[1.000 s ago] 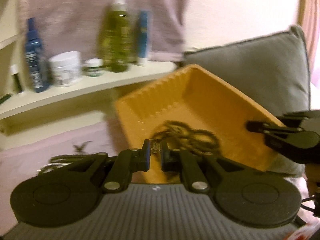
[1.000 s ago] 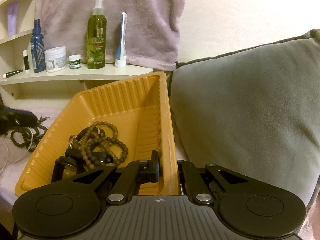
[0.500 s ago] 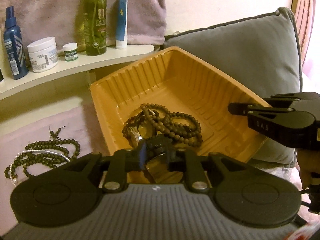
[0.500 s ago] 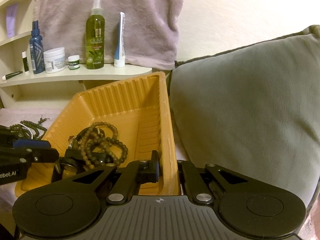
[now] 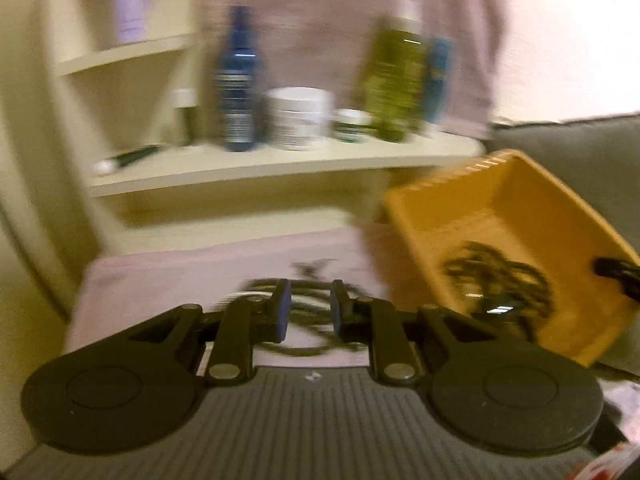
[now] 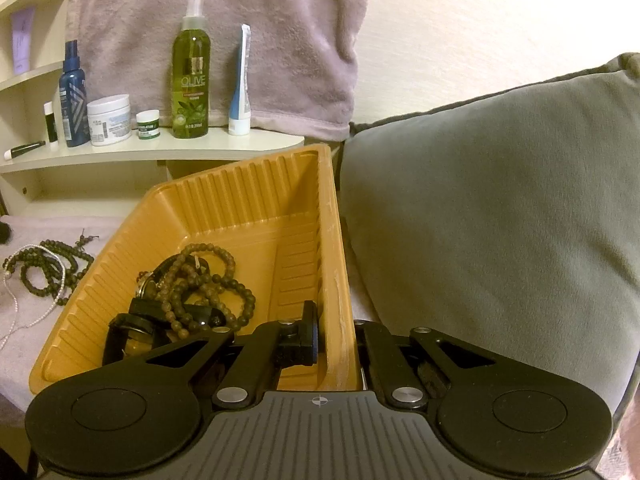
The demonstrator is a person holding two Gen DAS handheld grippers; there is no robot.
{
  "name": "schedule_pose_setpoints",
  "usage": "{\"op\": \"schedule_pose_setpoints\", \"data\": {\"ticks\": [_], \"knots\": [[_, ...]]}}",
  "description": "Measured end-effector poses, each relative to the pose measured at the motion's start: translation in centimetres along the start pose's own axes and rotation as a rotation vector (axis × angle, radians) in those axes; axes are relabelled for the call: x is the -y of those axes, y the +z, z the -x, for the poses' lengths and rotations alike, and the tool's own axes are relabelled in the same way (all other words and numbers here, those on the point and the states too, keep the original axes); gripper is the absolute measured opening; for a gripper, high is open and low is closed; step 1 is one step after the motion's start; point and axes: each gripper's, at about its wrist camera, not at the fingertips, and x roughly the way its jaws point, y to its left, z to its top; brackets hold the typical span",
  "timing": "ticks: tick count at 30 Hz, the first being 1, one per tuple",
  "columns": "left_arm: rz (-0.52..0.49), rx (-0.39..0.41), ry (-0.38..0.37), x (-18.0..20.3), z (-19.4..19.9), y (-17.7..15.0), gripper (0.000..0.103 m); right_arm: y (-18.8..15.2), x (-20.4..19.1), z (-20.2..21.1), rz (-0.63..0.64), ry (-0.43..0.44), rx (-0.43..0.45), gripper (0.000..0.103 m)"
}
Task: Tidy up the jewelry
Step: 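Lower the left gripper to the dark bead strand and grasp it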
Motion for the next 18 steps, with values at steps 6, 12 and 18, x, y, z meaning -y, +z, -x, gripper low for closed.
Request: {"op": "schedule_pose_setpoints", "data": {"ticks": [6,12,18], "knots": [[0.075,0.008,0.130,-5.5,1.0,-0.4,0.018,0.0,-0.1,-0.1,0.003,-0.002,0.000,0.004],[0.087,-0.006,0.176,-7.4,1.0,-1.2,0.018,0.1,-0.1,-0.2,0.008,-0.004,-0.003,0.004],[0.048,-0.047,0.126,-5.7,-0.9,-2.6,0.018,0.0,0.0,-0.2,0.014,-0.006,-0.006,0.004]]}}
